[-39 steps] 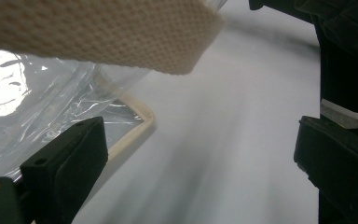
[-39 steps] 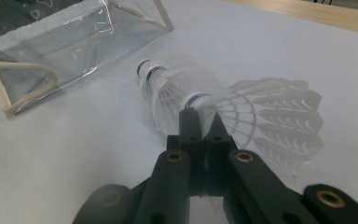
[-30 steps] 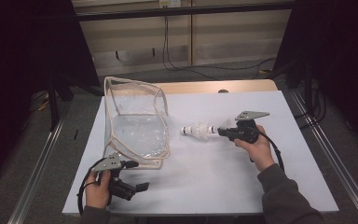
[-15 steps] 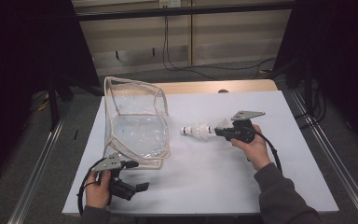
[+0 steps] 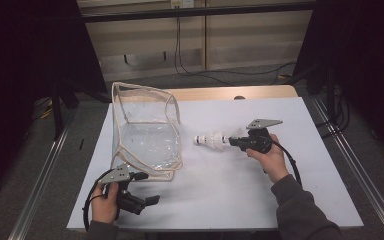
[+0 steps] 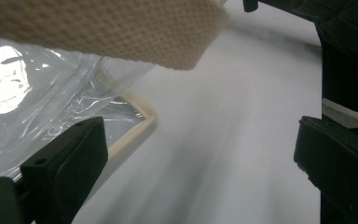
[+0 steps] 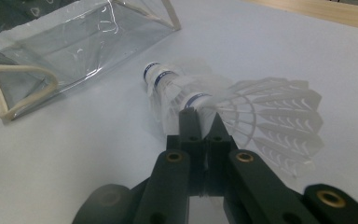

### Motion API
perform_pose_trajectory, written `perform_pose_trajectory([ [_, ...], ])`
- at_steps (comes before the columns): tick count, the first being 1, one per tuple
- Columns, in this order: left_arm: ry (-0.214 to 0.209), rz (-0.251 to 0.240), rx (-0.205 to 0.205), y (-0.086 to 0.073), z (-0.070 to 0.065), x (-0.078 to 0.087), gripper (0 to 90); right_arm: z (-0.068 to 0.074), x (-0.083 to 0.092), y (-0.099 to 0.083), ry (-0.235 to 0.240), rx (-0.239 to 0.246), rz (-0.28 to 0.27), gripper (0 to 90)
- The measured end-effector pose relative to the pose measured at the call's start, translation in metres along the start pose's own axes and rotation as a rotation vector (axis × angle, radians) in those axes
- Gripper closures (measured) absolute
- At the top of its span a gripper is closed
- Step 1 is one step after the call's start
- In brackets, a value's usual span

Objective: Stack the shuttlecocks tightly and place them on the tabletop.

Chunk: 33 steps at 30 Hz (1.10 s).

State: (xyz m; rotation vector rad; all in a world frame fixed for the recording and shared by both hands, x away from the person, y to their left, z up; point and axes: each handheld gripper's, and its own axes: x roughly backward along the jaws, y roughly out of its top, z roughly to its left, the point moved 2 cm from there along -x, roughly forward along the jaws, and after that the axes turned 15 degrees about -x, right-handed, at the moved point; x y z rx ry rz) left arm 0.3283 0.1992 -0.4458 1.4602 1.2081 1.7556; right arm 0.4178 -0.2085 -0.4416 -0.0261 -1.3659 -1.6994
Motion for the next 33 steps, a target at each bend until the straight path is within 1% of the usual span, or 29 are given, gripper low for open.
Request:
perform_pose_trajectory([
  [7,-0.004,-0.002,0.002,0.0,0.0,0.0,2.9,0.0,0.0,0.0,0.003,-0.006,0.0,89.5],
  [10,-0.002,-0.001,-0.003,0.0,0.001,0.0,2.9,0.001,-0.002,0.0,0.006,-0.002,0.005,89.4],
  [14,-0.002,-0.005,0.002,0.0,0.0,0.001,2.8,0.004,-0.005,0.001,0.008,0.005,0.008,89.4],
  [33,-0.003,-0.004,0.001,-0.001,0.001,0.001,2.8,0.004,-0.013,0.001,0.004,0.009,0.013,89.4],
])
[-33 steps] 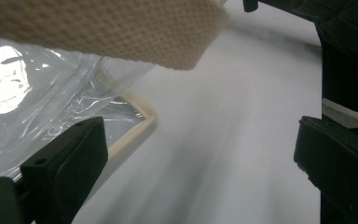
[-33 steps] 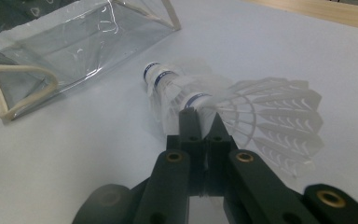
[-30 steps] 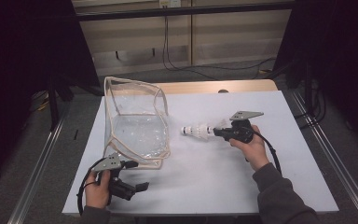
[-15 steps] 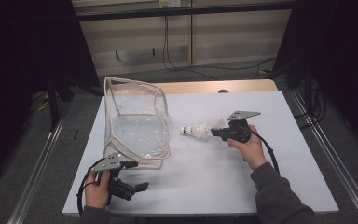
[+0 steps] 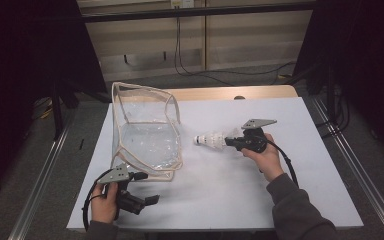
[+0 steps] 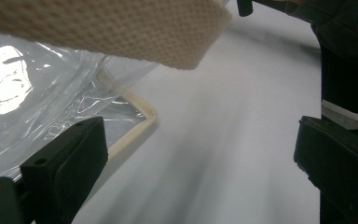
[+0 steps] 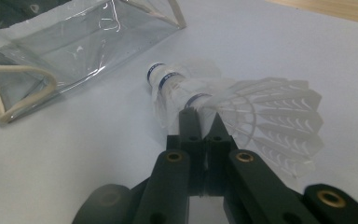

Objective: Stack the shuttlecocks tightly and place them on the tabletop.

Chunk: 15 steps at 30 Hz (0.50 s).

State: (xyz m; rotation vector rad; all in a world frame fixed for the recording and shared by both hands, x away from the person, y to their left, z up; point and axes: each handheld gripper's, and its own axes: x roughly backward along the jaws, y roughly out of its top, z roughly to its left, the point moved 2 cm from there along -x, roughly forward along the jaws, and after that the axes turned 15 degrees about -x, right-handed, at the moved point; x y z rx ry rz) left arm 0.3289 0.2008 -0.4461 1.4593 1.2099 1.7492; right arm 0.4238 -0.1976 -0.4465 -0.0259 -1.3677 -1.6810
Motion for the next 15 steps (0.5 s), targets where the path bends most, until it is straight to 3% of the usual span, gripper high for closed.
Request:
perform_pose_trajectory([
  [15,-0.002,0.003,-0.001,-0.0005,0.0002,-0.0001,2.8,0.0004,-0.0035,0.0006,0.0,0.003,0.008,89.3],
])
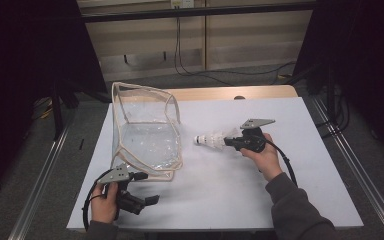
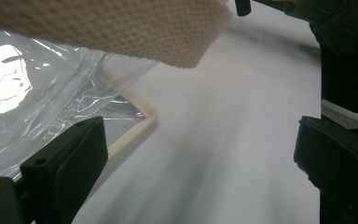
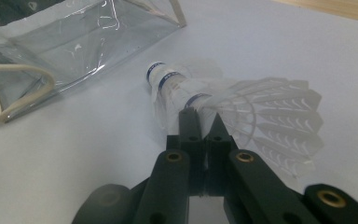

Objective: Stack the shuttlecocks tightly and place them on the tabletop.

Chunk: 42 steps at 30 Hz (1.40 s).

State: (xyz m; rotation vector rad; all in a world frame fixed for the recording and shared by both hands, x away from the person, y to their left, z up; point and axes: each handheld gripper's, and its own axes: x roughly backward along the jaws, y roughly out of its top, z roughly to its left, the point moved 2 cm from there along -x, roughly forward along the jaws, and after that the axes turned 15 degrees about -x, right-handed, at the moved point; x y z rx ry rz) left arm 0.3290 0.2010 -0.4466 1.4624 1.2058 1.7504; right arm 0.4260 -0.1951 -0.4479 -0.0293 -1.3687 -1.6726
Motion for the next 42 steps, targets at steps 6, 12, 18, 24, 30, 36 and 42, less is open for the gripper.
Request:
perform_pose_trajectory([
  [6,0.001,0.001,-0.002,0.0,0.0,0.0,2.8,0.0,-0.002,0.0,0.002,0.004,0.0,89.2],
  [12,0.003,-0.003,0.004,0.0,0.0,0.0,2.9,0.003,-0.004,0.001,0.005,0.006,0.002,89.2],
  [18,0.0,0.0,0.003,0.0,0.0,0.0,2.8,0.002,-0.004,0.0,0.005,0.007,0.005,89.1],
  [24,0.0,-0.001,0.006,-0.001,0.0,-0.001,2.8,0.002,-0.006,-0.001,0.005,0.011,0.01,89.1],
  [30,0.0,-0.001,0.005,-0.001,0.0,-0.001,2.9,0.003,-0.008,-0.001,0.009,0.008,0.014,88.9],
  [36,-0.002,-0.002,0.007,-0.001,0.0,-0.001,2.9,0.004,-0.012,-0.003,0.008,0.011,0.029,86.7],
  [42,-0.001,-0.001,0.008,-0.001,0.0,0.0,2.8,0.002,-0.011,-0.004,-0.017,0.015,0.042,79.8],
])
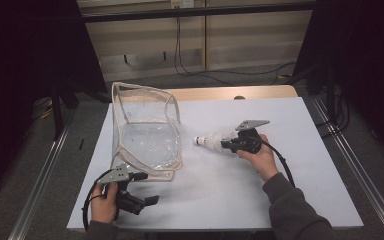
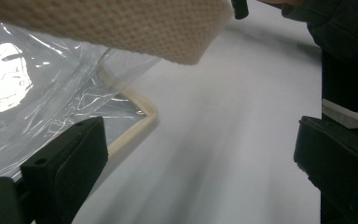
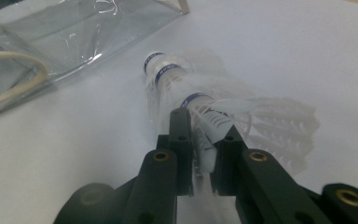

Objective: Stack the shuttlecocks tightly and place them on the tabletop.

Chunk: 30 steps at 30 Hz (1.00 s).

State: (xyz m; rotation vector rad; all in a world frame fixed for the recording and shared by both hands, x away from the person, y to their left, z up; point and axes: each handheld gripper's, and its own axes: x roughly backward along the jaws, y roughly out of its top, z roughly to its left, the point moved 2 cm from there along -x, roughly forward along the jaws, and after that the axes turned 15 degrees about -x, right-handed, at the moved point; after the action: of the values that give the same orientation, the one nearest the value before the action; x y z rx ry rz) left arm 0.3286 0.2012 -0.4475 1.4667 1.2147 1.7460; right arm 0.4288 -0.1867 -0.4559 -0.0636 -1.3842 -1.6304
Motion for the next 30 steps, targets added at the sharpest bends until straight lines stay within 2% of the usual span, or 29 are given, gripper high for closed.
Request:
perform_pose_trajectory([
  [2,-0.001,0.002,-0.003,0.0,0.0,0.0,2.9,-0.001,0.001,-0.001,-0.014,0.002,0.007,75.2],
  [9,0.0,0.009,-0.009,0.0,0.0,0.0,2.9,-0.003,0.005,-0.003,-0.042,0.006,0.042,67.9],
  [16,-0.004,0.006,-0.006,0.001,-0.001,-0.001,2.8,-0.006,0.01,-0.007,-0.052,0.011,0.069,66.5],
  [20,-0.004,0.007,-0.007,0.001,-0.001,-0.001,2.9,-0.006,0.011,-0.008,-0.048,0.007,0.074,70.4],
  [25,-0.001,0.007,-0.009,0.001,-0.001,0.0,2.8,-0.003,0.009,-0.009,-0.028,0.035,0.081,86.1],
  [30,-0.001,0.006,-0.007,0.001,-0.001,-0.001,2.9,-0.002,0.009,-0.007,-0.013,0.05,0.065,89.9],
])
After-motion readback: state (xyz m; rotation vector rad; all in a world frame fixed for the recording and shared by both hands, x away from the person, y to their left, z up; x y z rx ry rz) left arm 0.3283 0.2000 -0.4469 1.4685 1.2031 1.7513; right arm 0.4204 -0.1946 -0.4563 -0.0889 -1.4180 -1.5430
